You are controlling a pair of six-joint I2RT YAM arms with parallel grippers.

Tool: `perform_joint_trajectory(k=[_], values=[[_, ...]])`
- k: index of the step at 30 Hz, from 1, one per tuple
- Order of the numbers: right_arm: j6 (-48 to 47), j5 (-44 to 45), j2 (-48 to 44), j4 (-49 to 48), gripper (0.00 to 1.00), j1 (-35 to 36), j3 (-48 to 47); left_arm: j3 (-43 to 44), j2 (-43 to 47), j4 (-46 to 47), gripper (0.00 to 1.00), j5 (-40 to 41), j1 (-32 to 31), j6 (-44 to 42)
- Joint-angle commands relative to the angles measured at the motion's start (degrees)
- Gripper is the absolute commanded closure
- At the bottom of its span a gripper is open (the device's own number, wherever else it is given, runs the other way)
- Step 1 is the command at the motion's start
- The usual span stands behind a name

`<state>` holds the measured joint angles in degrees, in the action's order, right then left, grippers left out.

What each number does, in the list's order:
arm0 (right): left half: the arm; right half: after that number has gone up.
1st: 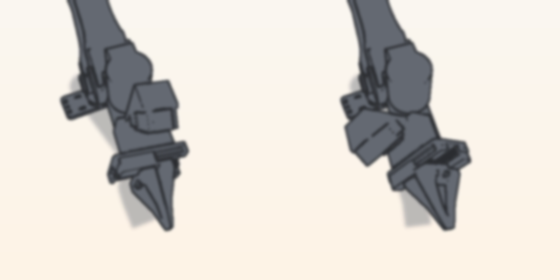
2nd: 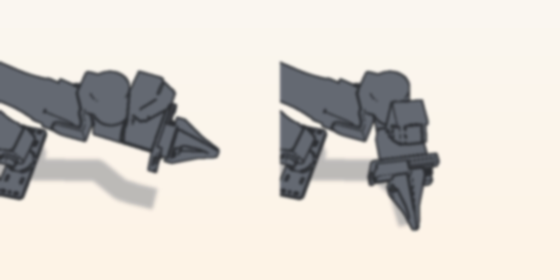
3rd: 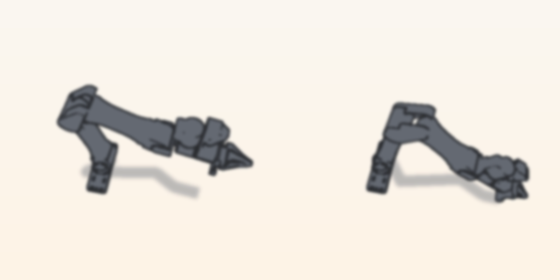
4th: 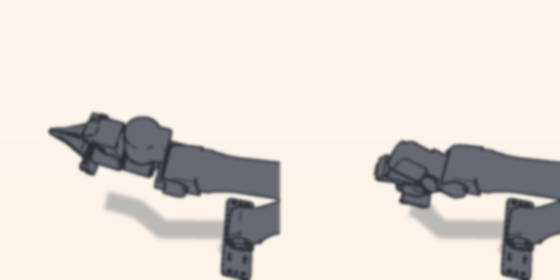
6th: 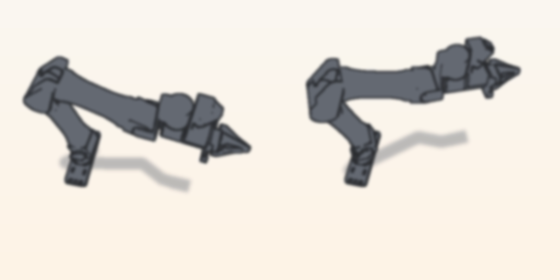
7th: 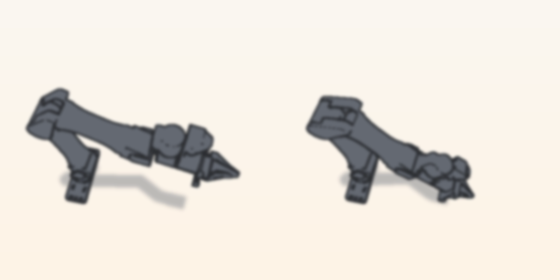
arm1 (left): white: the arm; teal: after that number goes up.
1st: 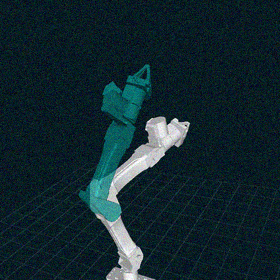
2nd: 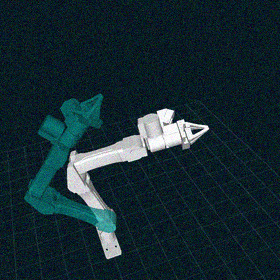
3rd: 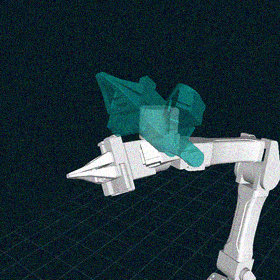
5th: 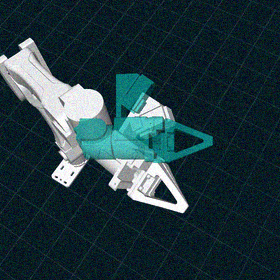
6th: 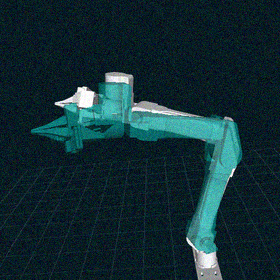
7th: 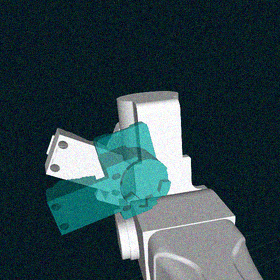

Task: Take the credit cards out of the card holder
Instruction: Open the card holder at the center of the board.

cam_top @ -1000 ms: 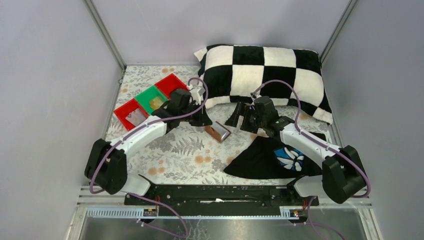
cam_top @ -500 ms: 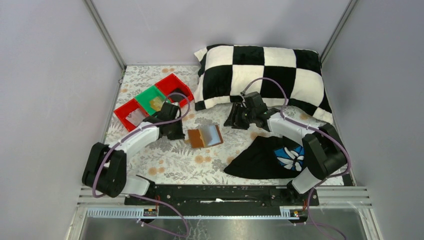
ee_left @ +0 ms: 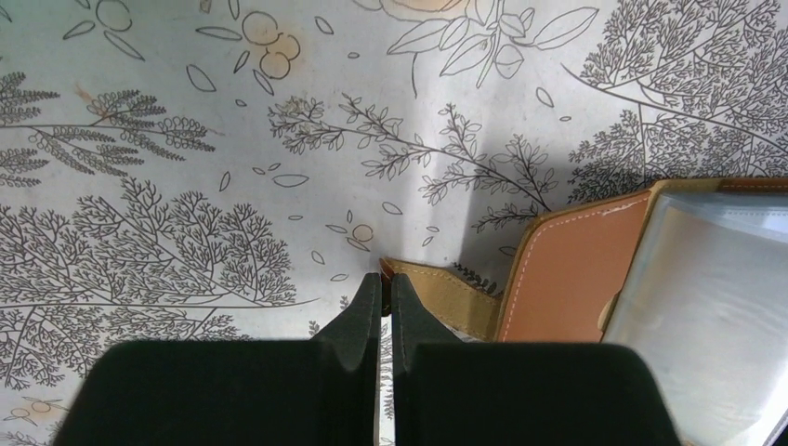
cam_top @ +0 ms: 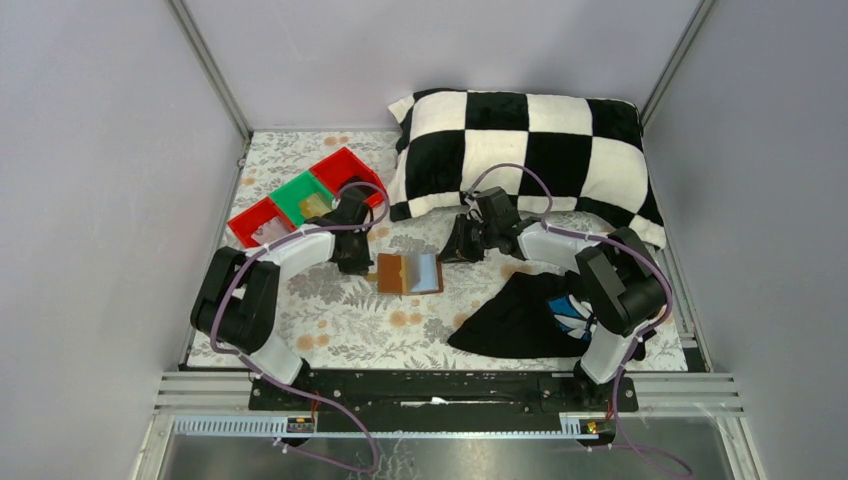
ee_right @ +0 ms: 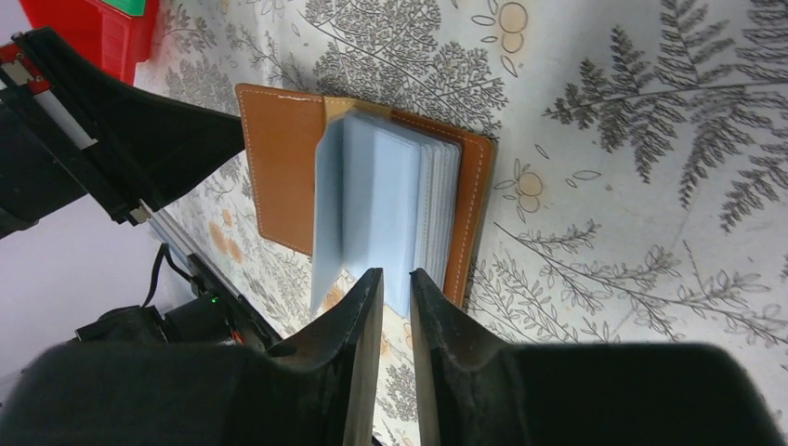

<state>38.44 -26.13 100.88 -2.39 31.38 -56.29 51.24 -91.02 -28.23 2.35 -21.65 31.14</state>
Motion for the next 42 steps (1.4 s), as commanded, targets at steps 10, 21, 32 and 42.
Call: perform_joint_trajectory(k=[10, 21, 32, 42], values=[[1.6, -3.35, 6.65, -5.64, 0.72, 1.68, -1.25, 6.46, -1.67, -0.92, 0.94, 0.8, -1.98, -2.0], [1.74, -4.54, 6.91, -6.61, 0.71, 1.61, -0.28, 16.15, 8.64, -3.51, 0.3, -4.54, -5.66, -1.69], [4.8, -5.77, 7.46, -10.18, 0.69, 1.67, 0.81, 8.33, 2.72, 7.51, 0.4, -18.57, -5.48, 3.34], [8.47, -8.84, 8.55, -14.85, 0.72, 1.59, 1.98, 0.38, -0.95, 8.12, 0.7, -15.01, -1.64, 4.5]])
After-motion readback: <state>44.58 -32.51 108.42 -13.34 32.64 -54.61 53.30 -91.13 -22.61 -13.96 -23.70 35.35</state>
